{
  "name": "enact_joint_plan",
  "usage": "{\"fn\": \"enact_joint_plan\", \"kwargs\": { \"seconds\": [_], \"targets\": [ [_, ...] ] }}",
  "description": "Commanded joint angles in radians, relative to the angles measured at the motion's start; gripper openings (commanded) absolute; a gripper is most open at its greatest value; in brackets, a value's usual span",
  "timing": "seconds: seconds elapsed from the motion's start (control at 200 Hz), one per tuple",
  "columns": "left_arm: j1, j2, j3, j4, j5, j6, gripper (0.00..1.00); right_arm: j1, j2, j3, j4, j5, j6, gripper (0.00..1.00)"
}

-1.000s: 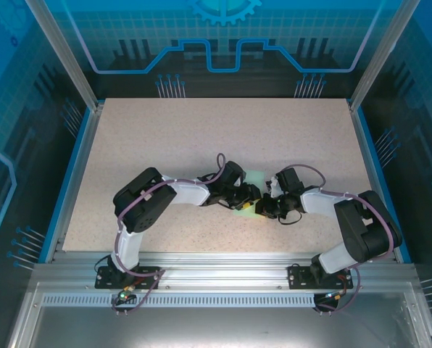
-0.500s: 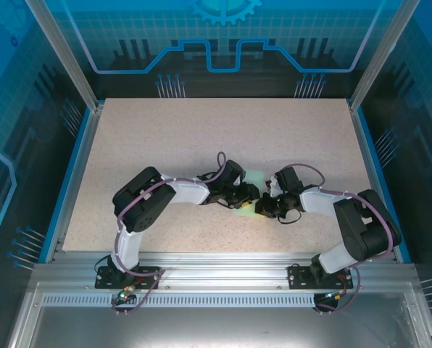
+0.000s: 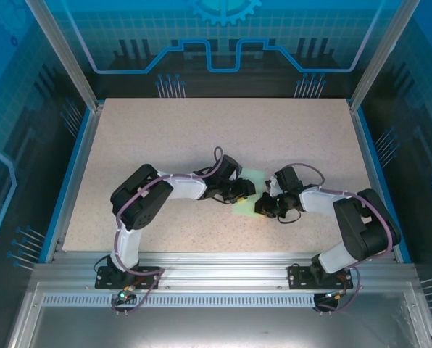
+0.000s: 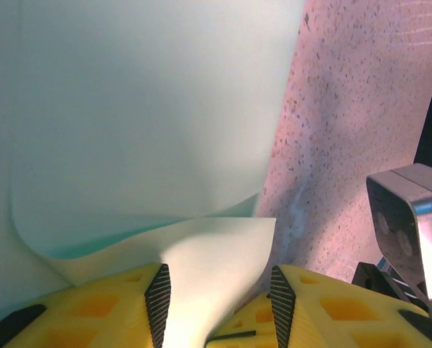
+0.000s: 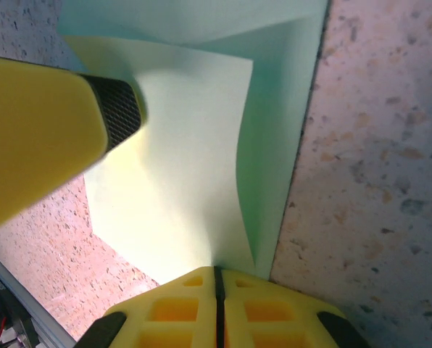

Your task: Fold a paper plane with a square sheet of paper (pick it up from the middle)

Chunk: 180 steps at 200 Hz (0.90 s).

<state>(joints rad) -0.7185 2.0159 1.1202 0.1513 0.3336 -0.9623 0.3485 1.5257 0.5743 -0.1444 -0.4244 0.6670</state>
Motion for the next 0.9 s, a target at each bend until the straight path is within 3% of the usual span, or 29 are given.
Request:
{"fn": "enact_joint_plan", "kwargs": {
  "seconds": [0.0, 0.515, 0.735, 0.895],
  "targets": [
    [0.072, 0.017, -0.003, -0.125, -0.148, 0.077, 0.46, 0.003, 0.044, -0.029, -0.106, 0.121, 0.009, 0.08],
    [0.143, -0.024, 0.056, -0.2, -0.143, 0.154, 0.46, 0.003, 0.039, -0.028, -0.097, 0.093, -0.006, 0.09],
    [0.134, -0.133, 0.04, -0.182, -0.1, 0.138, 0.47, 0.003, 0.038, -0.031, -0.091, 0.081, -0.012, 0.09],
    [0.075, -0.152, 0.04, -0.157, -0.033, 0.126, 0.45, 0.003, 0.034, -0.03, -0.089, 0.079, -0.014, 0.1]
  ]
}}
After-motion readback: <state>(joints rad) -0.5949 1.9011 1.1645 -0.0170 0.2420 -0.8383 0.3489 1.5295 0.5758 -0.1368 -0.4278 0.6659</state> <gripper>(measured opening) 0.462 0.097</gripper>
